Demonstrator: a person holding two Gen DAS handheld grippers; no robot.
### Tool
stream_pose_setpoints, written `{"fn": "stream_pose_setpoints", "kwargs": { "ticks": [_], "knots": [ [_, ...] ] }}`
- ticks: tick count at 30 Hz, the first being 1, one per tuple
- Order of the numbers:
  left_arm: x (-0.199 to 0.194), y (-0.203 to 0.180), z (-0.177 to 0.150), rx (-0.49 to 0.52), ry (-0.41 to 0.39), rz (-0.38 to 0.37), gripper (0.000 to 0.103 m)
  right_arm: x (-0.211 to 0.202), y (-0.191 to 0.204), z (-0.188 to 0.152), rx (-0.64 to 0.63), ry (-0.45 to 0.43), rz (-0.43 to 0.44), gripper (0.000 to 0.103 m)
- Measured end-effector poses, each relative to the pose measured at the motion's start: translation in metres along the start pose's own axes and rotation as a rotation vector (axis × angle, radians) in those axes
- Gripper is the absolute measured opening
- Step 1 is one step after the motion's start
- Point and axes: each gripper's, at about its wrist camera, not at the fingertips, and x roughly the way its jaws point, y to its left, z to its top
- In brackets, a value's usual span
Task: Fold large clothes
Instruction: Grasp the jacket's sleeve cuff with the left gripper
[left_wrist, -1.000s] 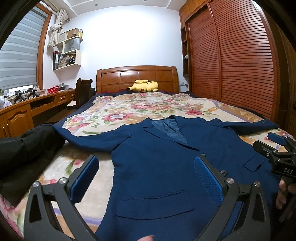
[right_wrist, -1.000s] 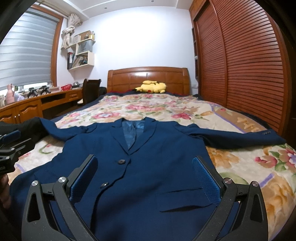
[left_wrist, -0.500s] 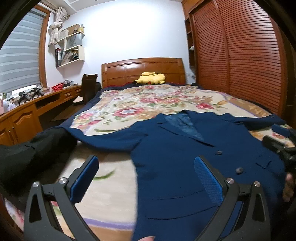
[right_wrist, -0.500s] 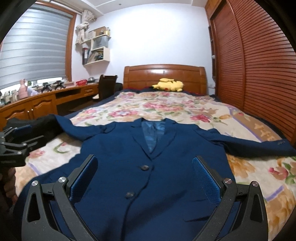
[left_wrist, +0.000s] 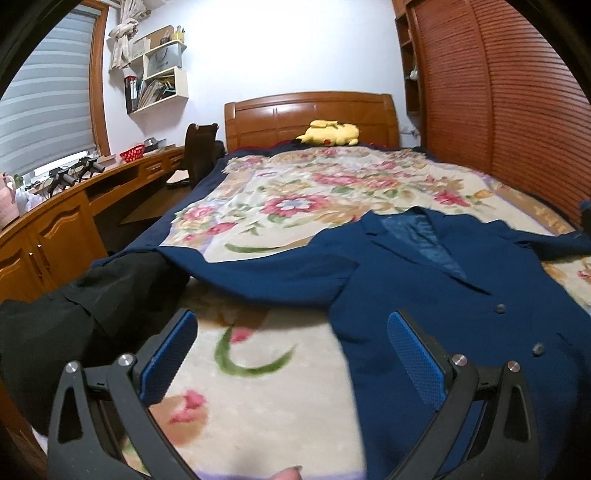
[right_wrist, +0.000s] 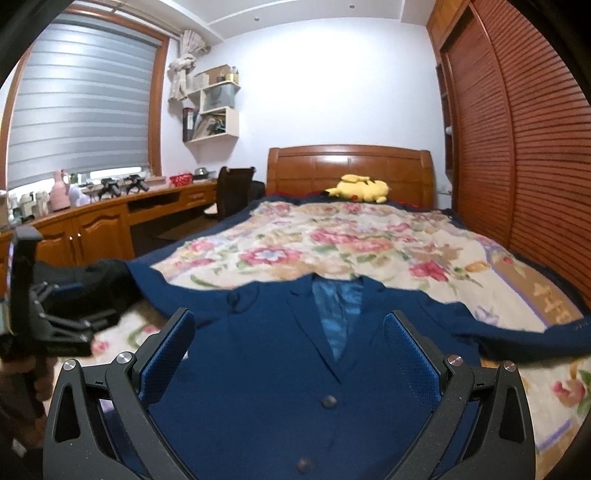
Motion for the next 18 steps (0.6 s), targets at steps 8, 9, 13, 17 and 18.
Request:
{"fn": "stream_pose_setpoints", "kwargs": {
  "ticks": [8,9,13,17,18],
  "knots": [
    [0.049,0.023,0.007,-0.006,0.093,0.008,0.103,0.041,0.017,0.0,-0.047,0.037,0.053,0.103],
    [0.056,0.026,0.008,-0.009,0.103,0.006,0.103,0.048,0.018,-0.002,-0.05,0.047,0.061,0.103],
    [0.082,0.038,0.016,-0.04,0.128,0.006,0.101,0.069,0.018,-0.01,-0.063,0.09,0.075,0.103],
    [0.11,0.046,0.025,-0.08,0.167,0.004,0.095,0.087,0.014,-0.021,-0.049,0.139,0.086,0.103],
    [0.116,0.048,0.028,-0.084,0.174,0.003,0.093,0.09,0.014,-0.022,-0.048,0.148,0.092,0.103]
  ]
}}
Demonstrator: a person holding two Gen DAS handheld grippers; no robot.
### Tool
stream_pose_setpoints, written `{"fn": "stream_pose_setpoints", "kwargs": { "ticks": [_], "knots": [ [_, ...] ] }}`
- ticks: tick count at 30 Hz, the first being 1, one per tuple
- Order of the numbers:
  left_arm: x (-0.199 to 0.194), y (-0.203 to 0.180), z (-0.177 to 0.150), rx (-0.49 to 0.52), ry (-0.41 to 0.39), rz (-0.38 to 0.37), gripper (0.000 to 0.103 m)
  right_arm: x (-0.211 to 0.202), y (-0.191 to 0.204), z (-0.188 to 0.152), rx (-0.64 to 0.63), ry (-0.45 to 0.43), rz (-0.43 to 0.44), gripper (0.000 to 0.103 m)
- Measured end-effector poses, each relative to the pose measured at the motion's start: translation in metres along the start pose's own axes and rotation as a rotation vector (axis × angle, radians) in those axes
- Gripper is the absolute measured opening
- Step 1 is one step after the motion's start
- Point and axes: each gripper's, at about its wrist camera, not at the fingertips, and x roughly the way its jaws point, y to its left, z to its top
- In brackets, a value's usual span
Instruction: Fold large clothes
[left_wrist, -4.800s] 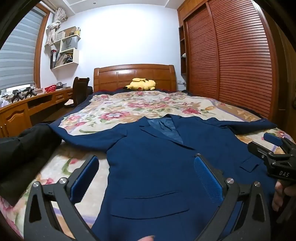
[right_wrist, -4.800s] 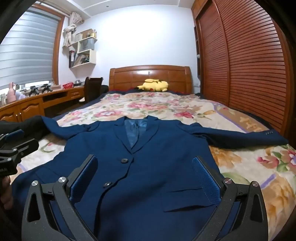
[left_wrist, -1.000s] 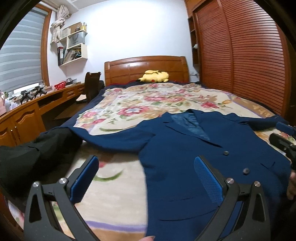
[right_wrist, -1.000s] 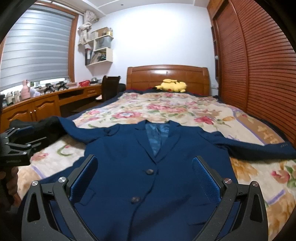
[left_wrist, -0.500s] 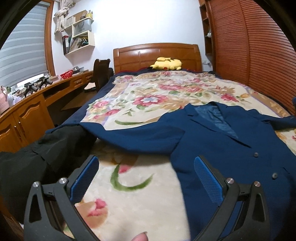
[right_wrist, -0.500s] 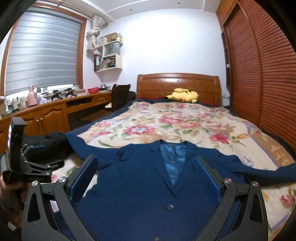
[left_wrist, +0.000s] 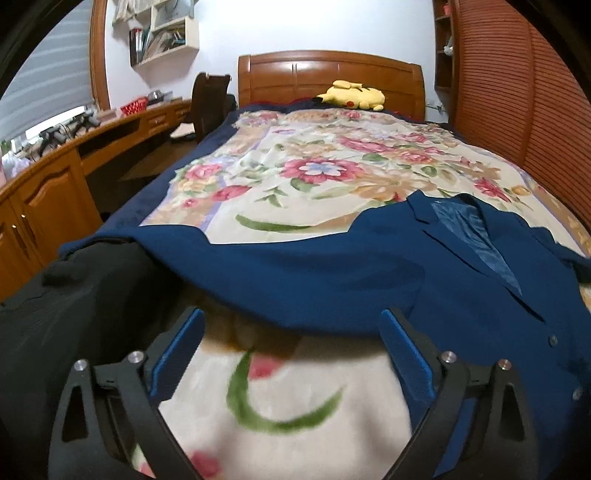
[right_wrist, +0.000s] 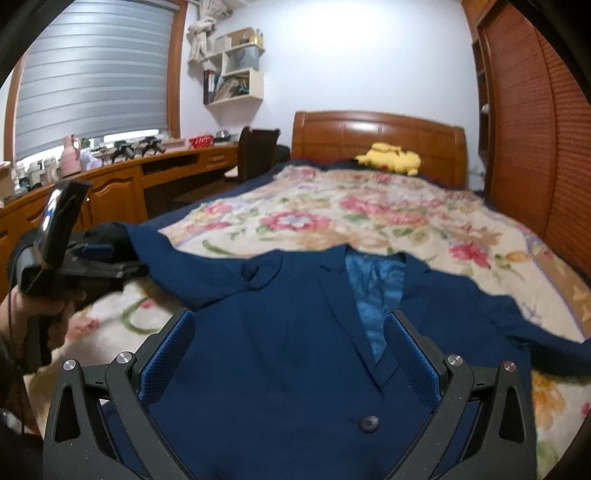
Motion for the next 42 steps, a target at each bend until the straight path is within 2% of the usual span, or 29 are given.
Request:
{"fn": "stream_pose_setpoints", "kwargs": {
  "ticks": [7,10,17,22,26,27,28,29,31,36,42],
  "knots": [
    [0.028,0.015,0.021,-0.06,0.039,0.052,0.085,0.013,-0.003,-0.005,0.0,0.051,0.024,0.103],
    [0.037,0.021,0.017,-0.083,0.078,0.069,0.079,0.015,-0.004,-0.008,0.003,0.071,0.037,0.103],
    [0.054,0.027,0.001,-0.119,0.136,0.049,0.072,0.014,-0.004,-0.011,-0.007,0.087,0.055,0.103],
    [0.068,0.031,0.009,-0.123,0.16,0.056,0.05,0.014,-0.005,-0.014,-0.007,0.096,0.053,0.103],
    [0.074,0.044,0.019,-0.155,0.166,0.092,0.048,0.009,-0.006,-0.017,-0.015,0.097,0.048,0.103],
    [0.077,0.047,0.021,-0.158,0.171,0.102,0.044,0.009,-0.006,-0.017,-0.014,0.097,0.049,0.103],
    [0.079,0.05,0.022,-0.158,0.175,0.11,0.036,0.008,-0.007,-0.017,-0.014,0.096,0.049,0.103],
    [0.08,0.052,0.022,-0.161,0.173,0.119,0.03,0.007,-0.007,-0.018,-0.015,0.095,0.049,0.103],
    [0.08,0.055,0.024,-0.16,0.167,0.121,0.01,0.006,-0.009,-0.019,-0.014,0.096,0.048,0.103],
    [0.065,0.044,0.031,-0.109,0.112,0.129,0.0,0.004,-0.015,-0.021,-0.013,0.101,0.044,0.103],
    [0.029,0.006,0.044,-0.005,0.014,0.066,0.0,0.001,-0.029,-0.022,-0.005,0.1,0.017,0.103]
  ]
}}
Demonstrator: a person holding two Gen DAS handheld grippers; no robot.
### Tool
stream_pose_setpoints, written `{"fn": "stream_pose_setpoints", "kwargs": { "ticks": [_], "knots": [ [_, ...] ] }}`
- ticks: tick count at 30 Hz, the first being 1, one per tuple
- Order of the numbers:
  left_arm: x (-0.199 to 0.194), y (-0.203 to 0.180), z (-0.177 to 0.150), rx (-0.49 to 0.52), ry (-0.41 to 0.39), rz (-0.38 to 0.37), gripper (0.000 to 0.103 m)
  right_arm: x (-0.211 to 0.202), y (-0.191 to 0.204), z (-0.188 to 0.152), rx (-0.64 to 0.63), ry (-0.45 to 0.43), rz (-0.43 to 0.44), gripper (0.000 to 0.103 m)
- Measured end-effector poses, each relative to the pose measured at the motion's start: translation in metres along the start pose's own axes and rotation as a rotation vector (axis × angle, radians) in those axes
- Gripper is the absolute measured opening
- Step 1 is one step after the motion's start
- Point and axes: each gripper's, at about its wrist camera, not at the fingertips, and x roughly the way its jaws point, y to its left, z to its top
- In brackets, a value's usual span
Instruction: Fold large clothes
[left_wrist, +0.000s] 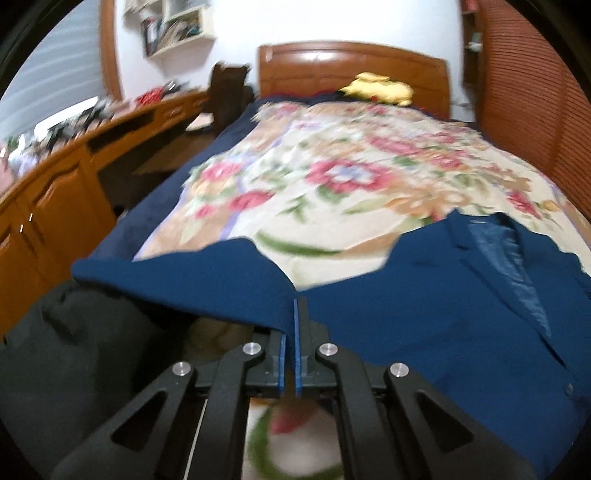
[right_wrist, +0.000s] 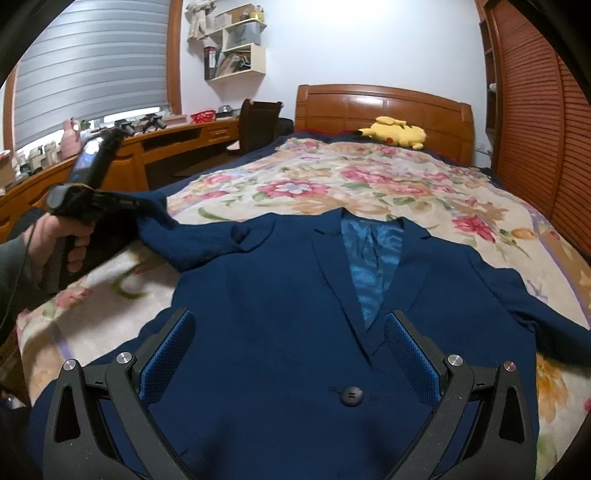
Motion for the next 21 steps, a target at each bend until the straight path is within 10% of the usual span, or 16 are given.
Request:
{"fn": "stream_pose_setpoints", "kwargs": {
  "ticks": [21],
  "knots": [
    [-0.102,-0.112,-0.058,0.246,-0.023,-0.243,0.002,-0.008,-0.02,-0.005,0.004,0.009,-0.046,0.103]
  ]
}}
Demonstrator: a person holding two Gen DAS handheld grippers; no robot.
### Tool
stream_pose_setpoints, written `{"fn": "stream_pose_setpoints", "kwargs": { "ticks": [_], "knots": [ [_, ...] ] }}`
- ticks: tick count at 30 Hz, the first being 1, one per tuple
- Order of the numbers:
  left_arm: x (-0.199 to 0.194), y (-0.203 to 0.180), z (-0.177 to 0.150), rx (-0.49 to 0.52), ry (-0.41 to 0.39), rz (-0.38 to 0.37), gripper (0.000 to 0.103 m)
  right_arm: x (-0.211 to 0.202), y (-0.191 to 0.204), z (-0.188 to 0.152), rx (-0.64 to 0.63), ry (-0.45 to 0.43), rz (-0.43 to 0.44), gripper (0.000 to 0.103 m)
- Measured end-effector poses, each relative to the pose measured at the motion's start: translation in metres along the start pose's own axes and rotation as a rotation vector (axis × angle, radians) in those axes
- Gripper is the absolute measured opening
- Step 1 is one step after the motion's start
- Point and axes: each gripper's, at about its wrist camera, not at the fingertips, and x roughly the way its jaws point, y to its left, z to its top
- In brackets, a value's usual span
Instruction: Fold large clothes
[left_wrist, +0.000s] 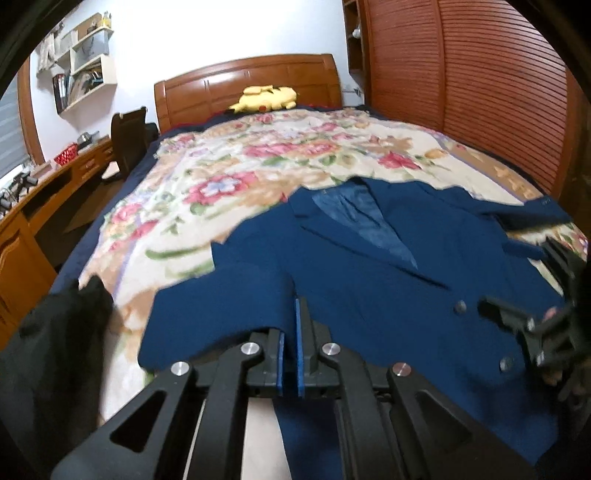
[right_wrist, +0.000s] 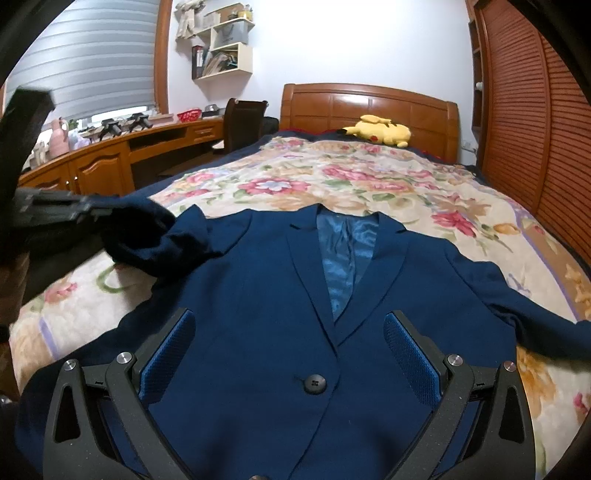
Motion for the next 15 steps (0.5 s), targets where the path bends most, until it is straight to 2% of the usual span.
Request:
{"fn": "stream_pose_setpoints", "kwargs": {
  "ticks": [5,8,12,13,15],
  "knots": [
    [-0.008,0.004,-0.02,0.012,0.028,-0.011,0.013,0.0,0.0,-0.002,0.001,0.004,0.003,0.103],
    [-0.021,0.011,-0.031,0.016,0.028,-0.042,0.026,0.0,0.001,-0.002,-0.005,0.001,0.003,0.103],
    [-0.037,0.02,-0.042,0.026,0.008,-0.026,0.043,-0.002,0.005,-0.003,-0.009,-0.003,0.007,0.103],
    [-0.038,0.024,-0.043,0.023,0.007,-0.017,0.051,-0.002,0.005,-0.003,-0.01,-0.002,0.008,0.103],
    [-0.039,0.034,-0.044,0.003,-0.001,-0.02,0.054,-0.001,0.008,-0.003,-0.014,0.0,0.012,0.103]
  ]
}}
